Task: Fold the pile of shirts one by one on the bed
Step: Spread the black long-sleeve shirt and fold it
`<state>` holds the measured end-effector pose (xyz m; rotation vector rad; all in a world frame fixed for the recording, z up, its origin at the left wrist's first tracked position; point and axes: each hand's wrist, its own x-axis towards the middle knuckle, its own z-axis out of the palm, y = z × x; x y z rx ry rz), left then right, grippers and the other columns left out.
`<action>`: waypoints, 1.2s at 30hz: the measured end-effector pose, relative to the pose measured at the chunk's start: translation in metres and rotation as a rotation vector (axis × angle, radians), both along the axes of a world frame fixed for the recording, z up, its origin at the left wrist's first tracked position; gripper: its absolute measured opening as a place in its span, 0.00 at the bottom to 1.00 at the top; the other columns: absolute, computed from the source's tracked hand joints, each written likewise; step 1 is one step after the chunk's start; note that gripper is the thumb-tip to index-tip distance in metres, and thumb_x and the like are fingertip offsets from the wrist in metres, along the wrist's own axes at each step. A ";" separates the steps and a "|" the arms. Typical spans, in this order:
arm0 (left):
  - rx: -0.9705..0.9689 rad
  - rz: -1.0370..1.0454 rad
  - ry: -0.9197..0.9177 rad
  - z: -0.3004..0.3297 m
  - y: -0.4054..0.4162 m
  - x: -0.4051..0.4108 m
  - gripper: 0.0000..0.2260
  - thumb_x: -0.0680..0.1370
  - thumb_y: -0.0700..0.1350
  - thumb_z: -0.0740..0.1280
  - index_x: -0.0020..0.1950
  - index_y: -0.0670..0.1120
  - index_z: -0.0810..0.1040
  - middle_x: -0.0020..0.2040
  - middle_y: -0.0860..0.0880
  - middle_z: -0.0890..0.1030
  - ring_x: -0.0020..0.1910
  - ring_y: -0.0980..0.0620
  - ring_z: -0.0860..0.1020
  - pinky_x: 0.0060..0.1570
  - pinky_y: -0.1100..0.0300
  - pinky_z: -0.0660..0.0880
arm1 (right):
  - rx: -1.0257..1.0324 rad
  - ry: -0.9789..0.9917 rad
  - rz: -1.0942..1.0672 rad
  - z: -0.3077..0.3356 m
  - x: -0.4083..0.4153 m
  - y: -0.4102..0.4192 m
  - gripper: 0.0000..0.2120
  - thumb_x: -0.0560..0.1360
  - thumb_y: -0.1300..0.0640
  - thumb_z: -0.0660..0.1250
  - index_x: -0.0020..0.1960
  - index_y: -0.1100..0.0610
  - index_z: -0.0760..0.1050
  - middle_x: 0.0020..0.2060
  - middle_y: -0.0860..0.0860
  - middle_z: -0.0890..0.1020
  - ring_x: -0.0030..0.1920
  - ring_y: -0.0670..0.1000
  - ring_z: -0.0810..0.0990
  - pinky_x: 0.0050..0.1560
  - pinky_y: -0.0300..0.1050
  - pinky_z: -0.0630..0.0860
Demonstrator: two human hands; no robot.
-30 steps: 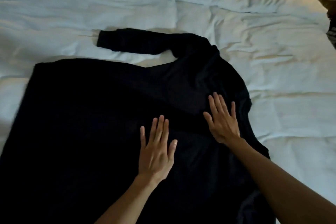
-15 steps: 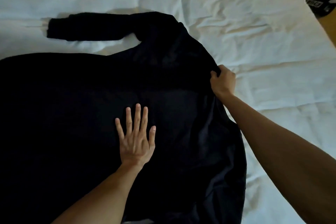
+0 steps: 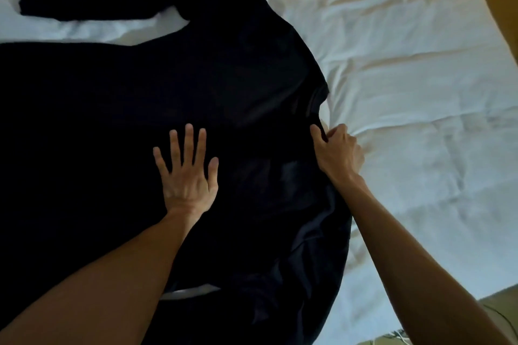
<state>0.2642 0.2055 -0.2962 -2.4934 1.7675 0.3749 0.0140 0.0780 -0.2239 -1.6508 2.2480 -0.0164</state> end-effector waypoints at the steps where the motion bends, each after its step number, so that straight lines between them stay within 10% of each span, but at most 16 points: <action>1: -0.008 0.005 0.007 0.000 0.000 0.000 0.28 0.83 0.60 0.37 0.80 0.52 0.33 0.80 0.50 0.32 0.79 0.44 0.33 0.75 0.36 0.39 | -0.009 0.017 0.041 -0.004 -0.005 0.007 0.25 0.80 0.38 0.55 0.53 0.60 0.73 0.47 0.58 0.80 0.49 0.62 0.79 0.44 0.50 0.68; 13: -0.057 0.032 0.022 0.001 0.001 -0.003 0.27 0.84 0.61 0.40 0.81 0.54 0.40 0.81 0.51 0.38 0.79 0.47 0.35 0.76 0.36 0.42 | -0.129 -0.127 -0.187 0.000 -0.029 0.041 0.28 0.79 0.37 0.57 0.67 0.59 0.68 0.60 0.58 0.78 0.58 0.61 0.77 0.51 0.52 0.70; 22: -0.006 -0.010 0.155 0.013 0.092 -0.055 0.30 0.82 0.64 0.42 0.81 0.55 0.42 0.82 0.49 0.39 0.80 0.47 0.37 0.76 0.37 0.40 | -0.078 -0.052 -0.273 -0.014 -0.063 0.099 0.21 0.84 0.44 0.52 0.52 0.59 0.73 0.44 0.61 0.81 0.47 0.64 0.79 0.42 0.51 0.68; 29: 0.025 -0.009 0.136 0.015 0.089 -0.056 0.29 0.82 0.64 0.41 0.81 0.55 0.42 0.82 0.48 0.39 0.80 0.46 0.36 0.76 0.37 0.39 | -0.025 -0.231 -0.372 0.011 -0.051 0.134 0.25 0.81 0.37 0.55 0.63 0.57 0.71 0.52 0.55 0.81 0.56 0.59 0.78 0.47 0.48 0.67; 36: -0.013 -0.019 0.114 0.013 0.093 -0.057 0.29 0.83 0.62 0.43 0.82 0.54 0.43 0.82 0.49 0.40 0.80 0.46 0.38 0.76 0.37 0.41 | 0.039 -0.205 -0.277 0.017 -0.051 0.205 0.22 0.81 0.40 0.57 0.53 0.59 0.76 0.46 0.58 0.83 0.49 0.63 0.80 0.41 0.49 0.68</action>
